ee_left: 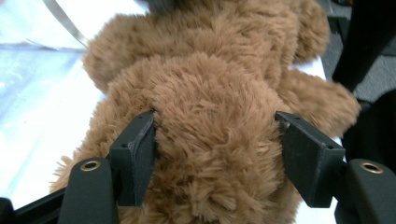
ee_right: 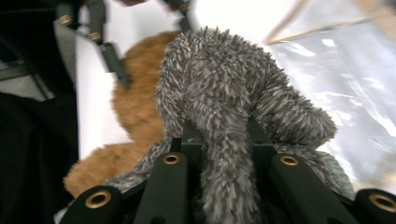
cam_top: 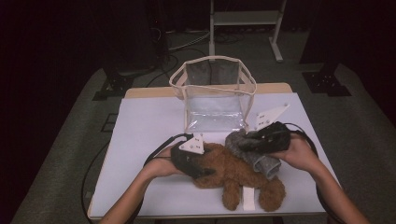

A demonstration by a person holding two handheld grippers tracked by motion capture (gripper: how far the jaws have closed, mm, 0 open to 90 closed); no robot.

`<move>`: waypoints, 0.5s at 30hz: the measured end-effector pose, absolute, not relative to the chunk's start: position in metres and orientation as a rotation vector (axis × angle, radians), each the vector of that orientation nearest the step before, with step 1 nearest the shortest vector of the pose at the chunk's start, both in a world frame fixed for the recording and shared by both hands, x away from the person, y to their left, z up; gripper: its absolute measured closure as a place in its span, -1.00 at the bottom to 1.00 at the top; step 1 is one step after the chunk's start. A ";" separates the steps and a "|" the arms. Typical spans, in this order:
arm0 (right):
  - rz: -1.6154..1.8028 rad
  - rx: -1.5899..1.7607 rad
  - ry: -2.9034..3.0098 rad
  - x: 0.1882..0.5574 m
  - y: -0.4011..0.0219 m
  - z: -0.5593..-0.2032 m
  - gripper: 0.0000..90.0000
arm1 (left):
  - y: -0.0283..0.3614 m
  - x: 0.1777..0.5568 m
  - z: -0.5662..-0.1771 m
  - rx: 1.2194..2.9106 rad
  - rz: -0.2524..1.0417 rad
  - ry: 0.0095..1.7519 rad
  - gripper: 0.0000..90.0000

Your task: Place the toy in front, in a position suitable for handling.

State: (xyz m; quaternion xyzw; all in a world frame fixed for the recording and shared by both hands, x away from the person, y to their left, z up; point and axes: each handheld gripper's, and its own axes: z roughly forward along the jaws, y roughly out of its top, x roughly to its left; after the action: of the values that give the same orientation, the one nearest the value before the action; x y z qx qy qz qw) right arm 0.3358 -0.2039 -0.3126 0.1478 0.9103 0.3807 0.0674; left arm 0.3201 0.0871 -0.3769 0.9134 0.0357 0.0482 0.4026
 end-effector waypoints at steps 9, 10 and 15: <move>1.123 0.488 2.793 0.332 -0.215 -0.329 0.65 | 0.090 0.311 -0.367 2.309 0.142 0.057 -0.29; 1.137 0.480 2.805 0.330 -0.211 -0.333 0.65 | 0.088 0.313 -0.365 2.304 0.146 0.054 -0.33; 1.170 0.418 2.825 0.318 -0.199 -0.339 0.65 | 0.070 0.321 -0.365 2.325 0.124 0.041 -0.43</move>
State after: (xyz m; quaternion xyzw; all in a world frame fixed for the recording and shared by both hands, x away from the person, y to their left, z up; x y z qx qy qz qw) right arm 0.3178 -0.1995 -0.3389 0.1353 0.9151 0.3790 0.0276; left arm 0.3210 0.0699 -0.3650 0.9171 0.0161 0.0488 0.3954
